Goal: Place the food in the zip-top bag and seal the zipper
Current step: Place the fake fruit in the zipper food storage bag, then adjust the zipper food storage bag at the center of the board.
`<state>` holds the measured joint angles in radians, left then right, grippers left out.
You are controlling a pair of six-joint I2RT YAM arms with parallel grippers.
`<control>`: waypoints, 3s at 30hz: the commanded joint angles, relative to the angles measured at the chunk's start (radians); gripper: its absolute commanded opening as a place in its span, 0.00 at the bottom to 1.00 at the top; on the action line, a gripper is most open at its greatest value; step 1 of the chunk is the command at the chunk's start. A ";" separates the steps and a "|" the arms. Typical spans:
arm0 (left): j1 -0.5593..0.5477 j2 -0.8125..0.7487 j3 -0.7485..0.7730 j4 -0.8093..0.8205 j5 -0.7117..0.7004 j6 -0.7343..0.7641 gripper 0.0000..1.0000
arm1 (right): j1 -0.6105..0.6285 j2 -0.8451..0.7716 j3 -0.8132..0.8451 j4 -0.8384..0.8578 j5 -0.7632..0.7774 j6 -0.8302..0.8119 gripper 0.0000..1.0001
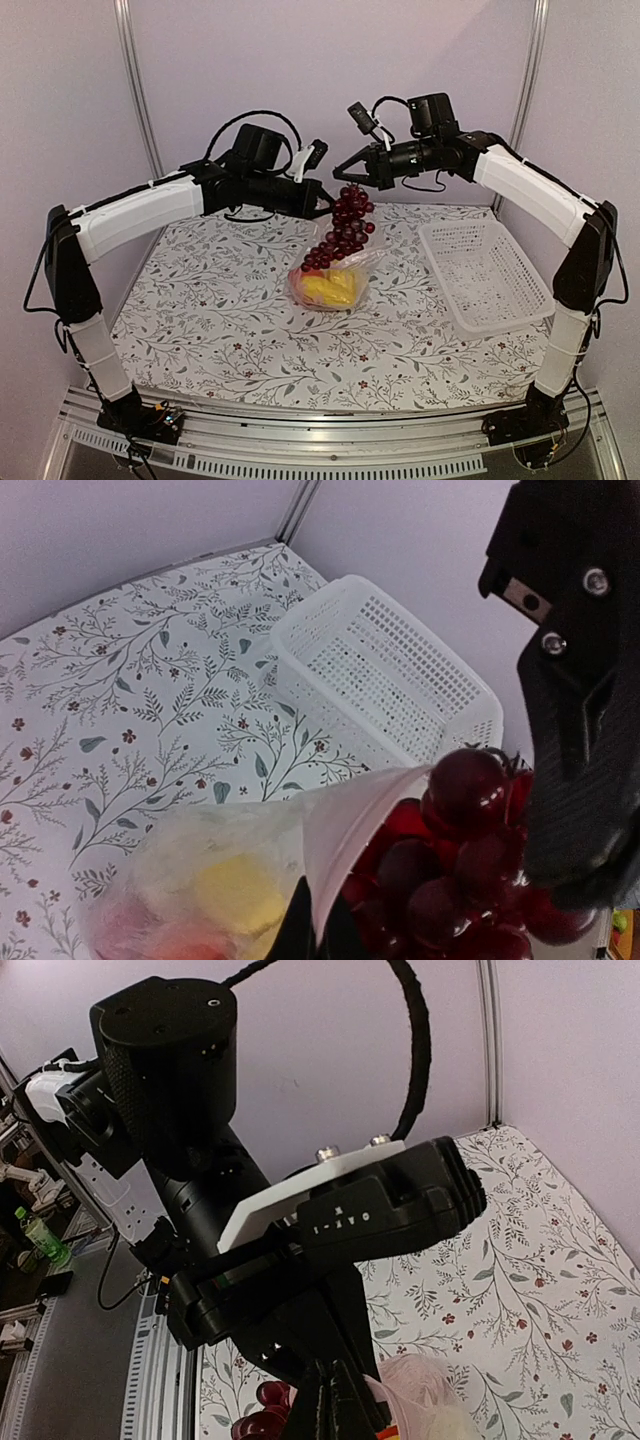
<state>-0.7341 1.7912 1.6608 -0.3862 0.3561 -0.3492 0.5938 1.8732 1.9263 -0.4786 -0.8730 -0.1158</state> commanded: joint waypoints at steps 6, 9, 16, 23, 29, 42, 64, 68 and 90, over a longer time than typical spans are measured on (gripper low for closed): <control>0.027 -0.017 -0.006 0.033 0.038 -0.004 0.00 | 0.018 -0.116 0.136 0.043 -0.042 0.041 0.00; 0.030 -0.018 -0.006 0.032 0.040 -0.003 0.00 | 0.025 -0.133 0.188 0.044 -0.039 0.055 0.00; 0.031 -0.034 0.012 0.011 0.039 -0.001 0.00 | 0.031 -0.132 0.167 0.023 0.000 0.023 0.00; 0.033 -0.052 0.012 0.020 0.043 -0.042 0.00 | 0.049 -0.130 0.028 0.024 -0.010 -0.012 0.00; 0.034 -0.049 0.028 0.019 0.052 -0.052 0.00 | 0.058 -0.145 0.058 0.024 0.028 -0.025 0.00; 0.043 -0.058 0.057 -0.016 0.043 -0.038 0.00 | 0.058 -0.135 -0.094 -0.009 0.067 -0.110 0.35; 0.060 -0.039 0.086 -0.128 0.043 0.036 0.04 | 0.325 -0.130 -0.116 -0.403 0.597 -0.500 0.60; 0.061 -0.048 0.085 -0.146 0.027 0.053 0.04 | 0.353 -0.077 -0.073 -0.430 0.682 -0.475 0.61; 0.056 0.001 0.263 -0.335 0.039 0.199 0.00 | 0.345 -0.177 -0.036 -0.355 0.682 -0.493 0.00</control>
<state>-0.6792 1.7802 1.8549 -0.6865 0.3355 -0.1719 0.9539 1.7775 1.8648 -0.8642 -0.1181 -0.5766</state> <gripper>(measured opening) 0.007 0.004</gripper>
